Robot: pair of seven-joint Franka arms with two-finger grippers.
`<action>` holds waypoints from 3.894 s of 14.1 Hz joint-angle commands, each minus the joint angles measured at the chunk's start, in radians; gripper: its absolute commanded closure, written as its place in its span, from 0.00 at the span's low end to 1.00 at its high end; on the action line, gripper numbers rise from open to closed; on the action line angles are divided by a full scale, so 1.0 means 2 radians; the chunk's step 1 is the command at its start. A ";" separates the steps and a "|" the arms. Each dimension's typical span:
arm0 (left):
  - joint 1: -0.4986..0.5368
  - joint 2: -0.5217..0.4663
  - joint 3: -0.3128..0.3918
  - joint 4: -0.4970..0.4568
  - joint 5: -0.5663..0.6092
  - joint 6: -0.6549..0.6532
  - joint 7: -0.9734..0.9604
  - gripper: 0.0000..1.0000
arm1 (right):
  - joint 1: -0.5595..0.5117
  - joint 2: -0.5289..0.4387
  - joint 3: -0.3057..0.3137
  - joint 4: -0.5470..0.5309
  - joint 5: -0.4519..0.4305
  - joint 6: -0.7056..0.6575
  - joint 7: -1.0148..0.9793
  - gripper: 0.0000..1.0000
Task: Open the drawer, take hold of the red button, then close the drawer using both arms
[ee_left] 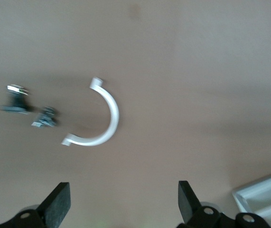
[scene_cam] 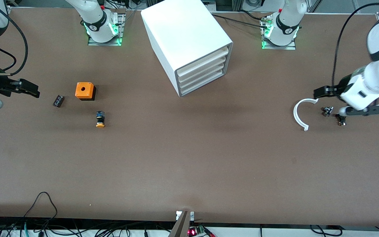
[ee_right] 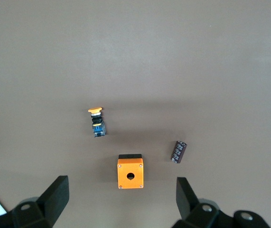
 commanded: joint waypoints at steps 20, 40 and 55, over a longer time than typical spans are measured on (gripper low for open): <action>-0.044 0.125 -0.181 -0.250 -0.470 0.161 0.256 0.07 | -0.004 -0.007 0.001 -0.006 0.009 -0.003 -0.009 0.00; 0.022 0.092 -0.103 -0.199 -0.471 0.238 0.242 0.00 | -0.004 -0.005 0.002 -0.005 0.011 0.004 -0.002 0.00; 0.034 -0.090 -0.006 -0.111 -0.107 0.201 0.219 0.00 | 0.212 0.050 0.013 -0.003 0.011 0.068 0.044 0.00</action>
